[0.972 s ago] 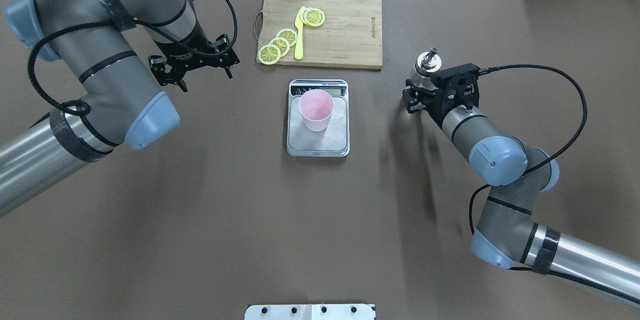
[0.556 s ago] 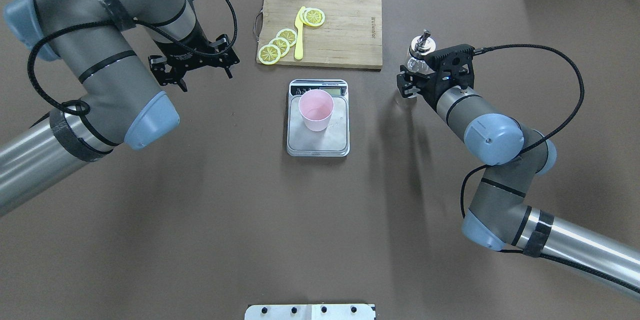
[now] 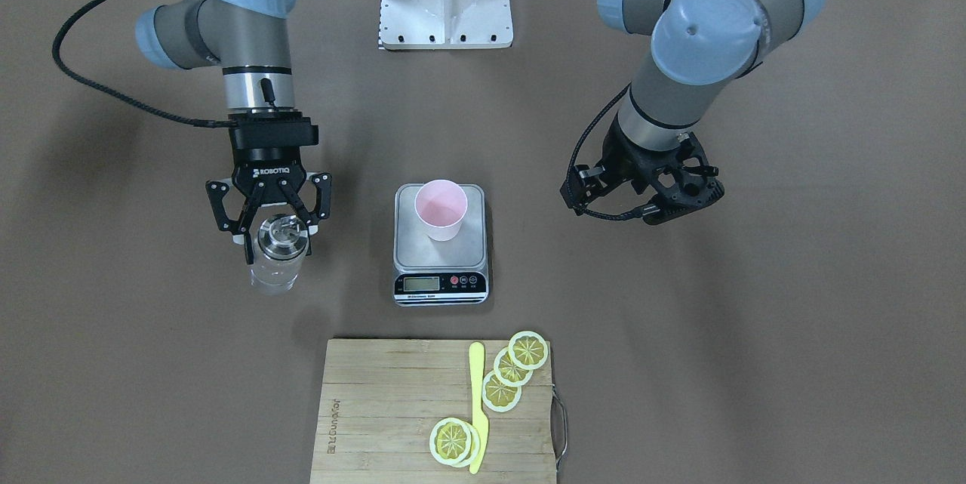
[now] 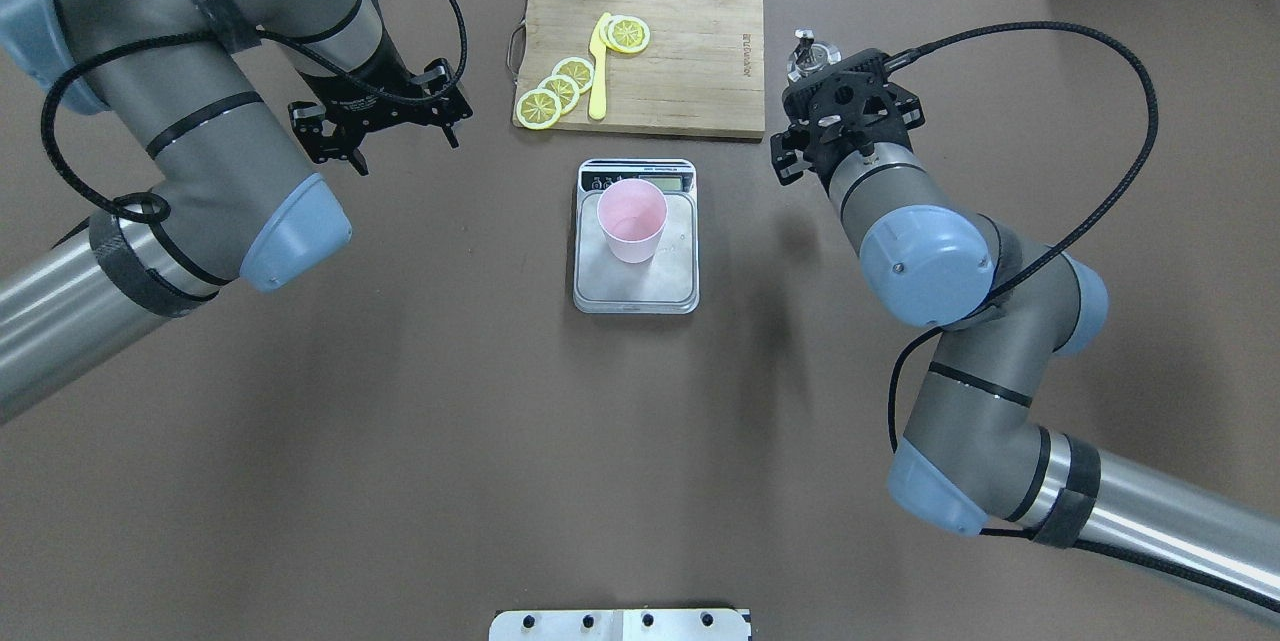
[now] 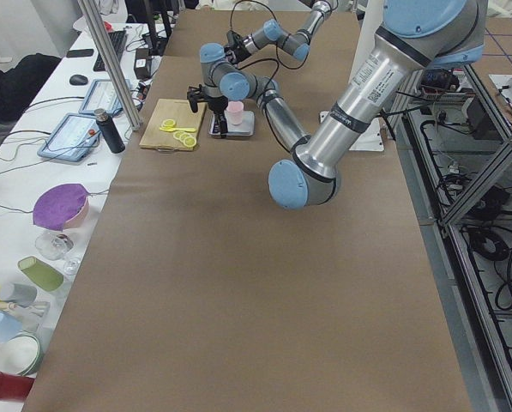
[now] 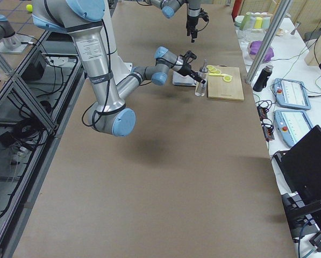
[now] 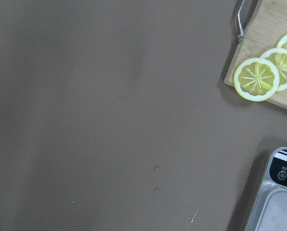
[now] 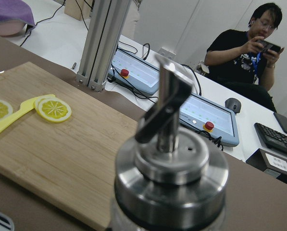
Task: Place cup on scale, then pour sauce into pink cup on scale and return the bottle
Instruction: 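Lift the bottle with the right gripper and move it over the cup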
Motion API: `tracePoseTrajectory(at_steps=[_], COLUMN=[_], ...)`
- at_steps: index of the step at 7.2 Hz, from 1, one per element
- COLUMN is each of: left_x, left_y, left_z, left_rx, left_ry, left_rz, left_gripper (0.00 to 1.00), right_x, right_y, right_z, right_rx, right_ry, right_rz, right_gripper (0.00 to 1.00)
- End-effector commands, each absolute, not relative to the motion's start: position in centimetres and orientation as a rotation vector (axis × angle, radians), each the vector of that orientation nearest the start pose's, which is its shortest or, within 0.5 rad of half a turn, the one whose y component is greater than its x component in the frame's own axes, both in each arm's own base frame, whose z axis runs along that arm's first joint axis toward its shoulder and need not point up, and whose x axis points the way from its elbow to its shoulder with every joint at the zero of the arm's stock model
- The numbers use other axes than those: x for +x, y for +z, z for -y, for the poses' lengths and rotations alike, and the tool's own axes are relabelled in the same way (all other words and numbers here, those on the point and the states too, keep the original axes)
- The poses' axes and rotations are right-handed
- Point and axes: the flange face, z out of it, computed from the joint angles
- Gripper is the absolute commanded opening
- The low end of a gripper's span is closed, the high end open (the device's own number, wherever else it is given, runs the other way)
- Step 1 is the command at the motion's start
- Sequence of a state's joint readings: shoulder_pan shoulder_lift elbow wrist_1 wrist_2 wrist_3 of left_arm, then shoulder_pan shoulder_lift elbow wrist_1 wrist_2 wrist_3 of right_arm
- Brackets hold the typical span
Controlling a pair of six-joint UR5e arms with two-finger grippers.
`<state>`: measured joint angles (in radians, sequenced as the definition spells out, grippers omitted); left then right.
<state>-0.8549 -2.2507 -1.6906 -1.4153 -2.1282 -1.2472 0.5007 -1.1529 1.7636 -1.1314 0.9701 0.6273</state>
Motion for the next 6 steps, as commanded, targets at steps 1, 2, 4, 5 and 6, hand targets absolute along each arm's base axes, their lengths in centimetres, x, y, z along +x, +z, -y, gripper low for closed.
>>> tracePoseTrajectory(at_steps=[1, 2, 4, 5, 6], left_x=[35.0, 32.8, 31.0, 31.0, 30.9], left_y=[24.7, 26.4, 29.2, 30.0, 30.3], left_z=[55.9, 56.6, 57.0, 56.9, 56.9], left_rx=[-0.046, -0.026, -0.015, -0.022, -0.018], left_ry=[-0.234, -0.214, -0.176, -0.175, -0.164], left_rz=[-0.805, -0.791, -0.765, -0.757, -0.756], left_gripper=[0.98, 0.98, 0.98, 0.98, 0.98], right_x=[-50.1, -51.1, -51.2, -51.4, -51.3], right_y=[27.8, 27.9, 28.6, 28.2, 28.2], right_z=[40.1, 38.7, 38.7, 38.9, 39.1], right_rx=[1.176, 1.207, 1.195, 1.188, 1.186], right_ry=[-0.251, -0.321, -0.458, -0.544, -0.598], right_rz=[0.128, 0.049, -0.199, -0.313, -0.387], right_gripper=[0.00, 0.00, 0.00, 0.00, 0.00])
